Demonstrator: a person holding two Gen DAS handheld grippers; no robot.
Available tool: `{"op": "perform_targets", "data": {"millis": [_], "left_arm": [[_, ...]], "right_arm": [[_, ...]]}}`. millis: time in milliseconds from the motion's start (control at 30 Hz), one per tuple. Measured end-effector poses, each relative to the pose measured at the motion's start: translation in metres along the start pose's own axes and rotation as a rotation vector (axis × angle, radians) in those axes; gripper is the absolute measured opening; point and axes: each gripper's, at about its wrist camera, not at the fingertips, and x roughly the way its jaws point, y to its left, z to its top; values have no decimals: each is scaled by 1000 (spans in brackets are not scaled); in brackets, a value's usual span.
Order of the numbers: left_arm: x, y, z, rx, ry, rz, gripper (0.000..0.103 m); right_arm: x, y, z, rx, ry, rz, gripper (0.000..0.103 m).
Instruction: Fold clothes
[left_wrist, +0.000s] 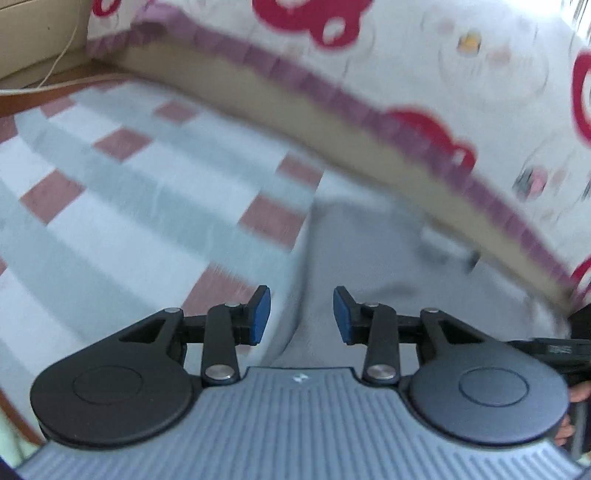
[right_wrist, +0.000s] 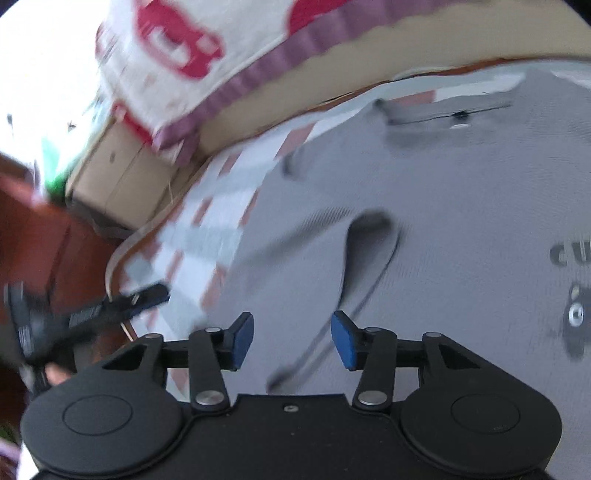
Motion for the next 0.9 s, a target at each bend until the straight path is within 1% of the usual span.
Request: {"op": "perform_targets", "data": {"millis": [67, 133, 167, 200, 267, 333, 367, 400, 433, 467, 533, 567, 600, 700, 800, 900], "left_arm": [[3, -6, 5, -14, -24, -52, 37], [30, -19, -3, 21, 61, -95, 37], [42, -22, -9, -2, 82, -91, 35], [54, -25, -15, -26, 102, -87, 35], [79, -31, -26, -71, 144, -79, 35], [83, -37, -32, -19, 198, -69, 35], [86, -41, -35, 8, 225, -64, 35], [88, -44, -38, 34, 252, -59, 34], [91, -47, -41, 60, 278, -54, 34], [93, -50, -44, 84, 305, -49, 34], [88, -38, -43, 7, 347, -94, 34], [86, -32, -43, -26, 365, -108, 34], [82, -27, -46, -38, 370, -112, 34], [79, -22, -46, -59, 386, -118, 36], [78, -24, -45, -48, 394, -113, 36], [76, -27, -45, -27, 396, -104, 36]], "right_arm": [[9, -10, 16, 111, -5, 37, 56], [23, -15, 28, 173, -10, 33, 58], [30, -15, 32, 190, -18, 17, 62], [37, -16, 37, 200, -33, -20, 68], [47, -18, 41, 221, -71, -114, 69], [54, -21, 41, 233, -117, -115, 69], [53, -18, 39, 209, -154, -112, 68], [51, -15, 37, 172, -194, -108, 53], [49, -12, 34, 134, -234, -104, 35], [45, -8, 31, 74, -271, -104, 6], [32, 2, 22, -73, -341, -125, 5], [26, 5, 18, -125, -350, -142, 5], [22, 5, 13, -158, -345, -168, 5], [17, -2, 8, -199, -318, -245, 4], [17, -8, 2, -250, -288, -317, 4], [16, -7, -3, -299, -286, -343, 3]]}}
